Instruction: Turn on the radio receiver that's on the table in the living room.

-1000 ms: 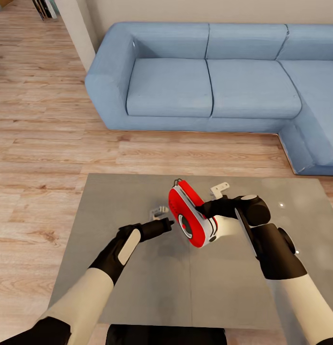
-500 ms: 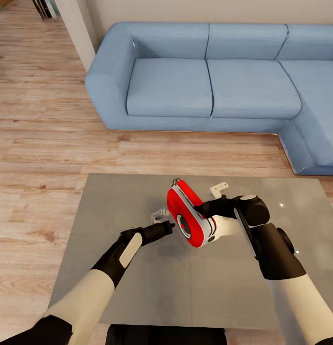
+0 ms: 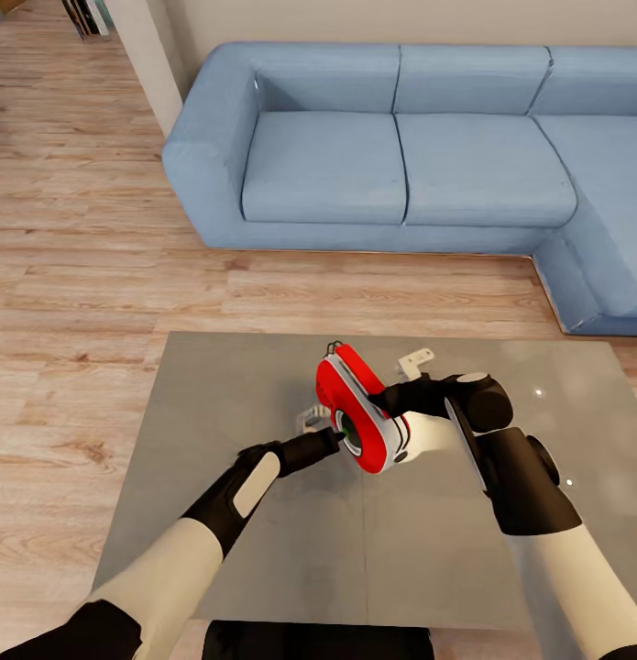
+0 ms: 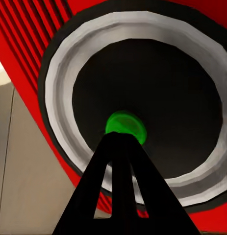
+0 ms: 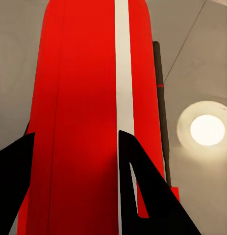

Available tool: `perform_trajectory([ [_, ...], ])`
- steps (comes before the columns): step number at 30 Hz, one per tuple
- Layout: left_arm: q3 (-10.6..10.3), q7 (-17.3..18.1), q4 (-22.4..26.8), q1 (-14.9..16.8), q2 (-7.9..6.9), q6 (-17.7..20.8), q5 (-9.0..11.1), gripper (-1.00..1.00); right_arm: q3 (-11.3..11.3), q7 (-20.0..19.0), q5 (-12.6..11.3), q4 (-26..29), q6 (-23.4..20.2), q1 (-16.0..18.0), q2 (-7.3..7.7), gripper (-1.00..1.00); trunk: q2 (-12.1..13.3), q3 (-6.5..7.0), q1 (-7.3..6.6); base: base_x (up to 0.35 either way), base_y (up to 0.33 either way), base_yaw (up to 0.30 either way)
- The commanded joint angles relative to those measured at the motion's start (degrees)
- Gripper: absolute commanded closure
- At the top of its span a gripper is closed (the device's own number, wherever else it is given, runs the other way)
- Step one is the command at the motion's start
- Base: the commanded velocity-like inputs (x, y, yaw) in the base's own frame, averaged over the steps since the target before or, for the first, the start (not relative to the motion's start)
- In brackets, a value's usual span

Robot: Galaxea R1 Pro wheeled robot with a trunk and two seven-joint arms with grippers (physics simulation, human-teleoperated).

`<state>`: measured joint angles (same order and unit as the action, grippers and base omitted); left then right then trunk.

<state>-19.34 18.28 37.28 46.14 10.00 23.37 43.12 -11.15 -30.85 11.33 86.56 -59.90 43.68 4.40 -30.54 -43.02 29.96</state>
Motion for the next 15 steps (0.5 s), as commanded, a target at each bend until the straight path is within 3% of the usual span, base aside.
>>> perform_trajectory([
  [1,-0.73,0.00,-0.01,0.00,0.00,-0.06,0.62,1.00,-0.01,0.00,-0.52,0.01,-0.10,0.01,-0.01,1.00,0.00,0.00,0.00,0.000,0.000,0.000],
  [5,-2.40,0.00,-0.01,0.00,0.00,-0.62,2.78,1.00,-0.01,-0.02,-0.53,0.01,-0.10,0.01,-0.02,1.00,0.00,0.00,0.00,0.000,0.000,0.000],
  [11,-2.69,0.00,-0.01,0.00,0.00,-0.76,3.41,1.00,-0.01,-0.06,-0.58,0.01,-0.10,0.01,-0.91,1.00,0.00,0.00,0.00,0.000,0.000,0.000],
  [15,-2.74,0.03,0.14,-0.02,0.00,-0.85,3.40,1.00,-2.72,0.07,-0.23,-0.07,-0.10,0.01,-1.13,1.00,0.00,0.00,0.00,0.000,0.000,0.000],
])
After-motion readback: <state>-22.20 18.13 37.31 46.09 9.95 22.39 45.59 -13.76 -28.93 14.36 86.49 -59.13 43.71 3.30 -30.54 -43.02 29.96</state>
